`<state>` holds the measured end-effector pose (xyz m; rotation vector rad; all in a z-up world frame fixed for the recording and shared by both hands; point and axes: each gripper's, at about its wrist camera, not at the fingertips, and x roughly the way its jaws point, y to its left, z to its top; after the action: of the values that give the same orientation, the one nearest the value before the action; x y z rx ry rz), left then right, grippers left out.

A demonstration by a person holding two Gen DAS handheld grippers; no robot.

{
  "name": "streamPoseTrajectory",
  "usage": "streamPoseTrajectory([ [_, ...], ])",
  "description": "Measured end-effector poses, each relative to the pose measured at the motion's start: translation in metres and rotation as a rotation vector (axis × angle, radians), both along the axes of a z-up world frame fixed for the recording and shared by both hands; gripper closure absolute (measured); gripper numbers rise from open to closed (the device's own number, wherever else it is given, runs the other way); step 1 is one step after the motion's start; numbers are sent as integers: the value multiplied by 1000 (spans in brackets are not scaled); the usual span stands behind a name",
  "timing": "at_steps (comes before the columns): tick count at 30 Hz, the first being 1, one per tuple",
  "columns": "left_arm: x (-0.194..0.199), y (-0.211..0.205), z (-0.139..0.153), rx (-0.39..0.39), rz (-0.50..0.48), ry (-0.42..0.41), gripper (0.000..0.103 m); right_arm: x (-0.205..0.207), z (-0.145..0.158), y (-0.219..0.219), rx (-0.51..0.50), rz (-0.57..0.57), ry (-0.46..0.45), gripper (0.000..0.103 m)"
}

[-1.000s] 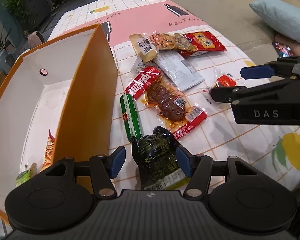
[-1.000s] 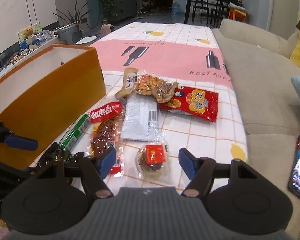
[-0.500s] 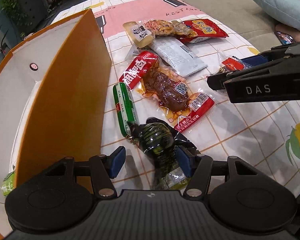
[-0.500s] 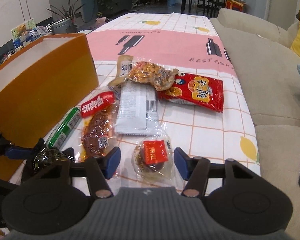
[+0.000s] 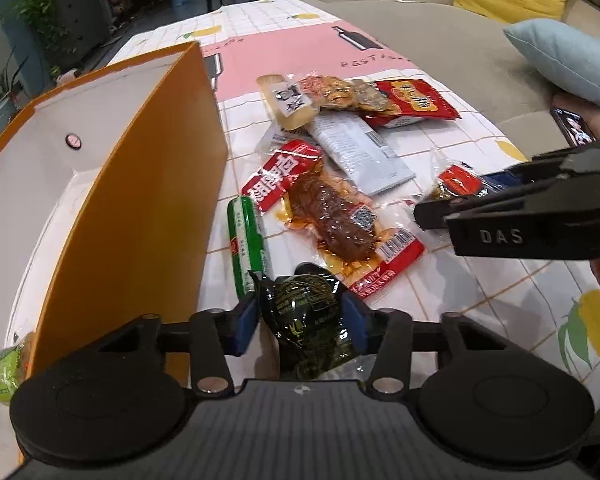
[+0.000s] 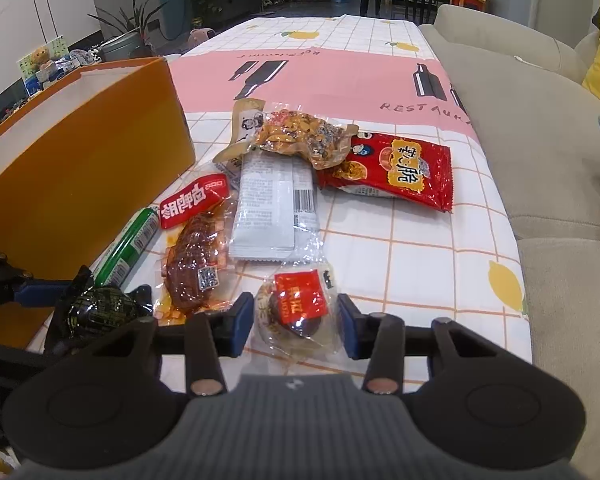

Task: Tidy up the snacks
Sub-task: 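Grasp the dark green seaweed pack with the left gripper while the right grasps the red-wrapped egg, then carry the seaweed pack and the egg over the box with both grippers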

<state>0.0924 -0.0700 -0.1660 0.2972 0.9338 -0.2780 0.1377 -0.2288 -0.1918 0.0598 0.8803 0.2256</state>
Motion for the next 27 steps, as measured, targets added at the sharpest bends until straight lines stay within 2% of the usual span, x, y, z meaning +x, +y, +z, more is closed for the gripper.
streamPoseTrajectory([
  [3, 3, 4, -1, -38, 25, 12, 53, 0, 0, 1, -1, 3, 4, 61],
  [5, 4, 4, -2, -38, 27, 10, 49, 0, -1, 1, -2, 5, 6, 61],
  [9, 4, 3, -3, -36, 32, 12, 49, 0, -1, 1, -2, 5, 7, 61],
  [11, 4, 4, -4, -49, 33, 23, 56, 0, -1, 2, -1, 6, 8, 61],
  [13, 6, 4, -5, -60, 32, 43, 57, -1, -1, 2, -2, 7, 9, 62],
  [27, -6, 3, 18, -83, 15, -19, 58, -7, 13, 4, -10, 14, -33, 65],
])
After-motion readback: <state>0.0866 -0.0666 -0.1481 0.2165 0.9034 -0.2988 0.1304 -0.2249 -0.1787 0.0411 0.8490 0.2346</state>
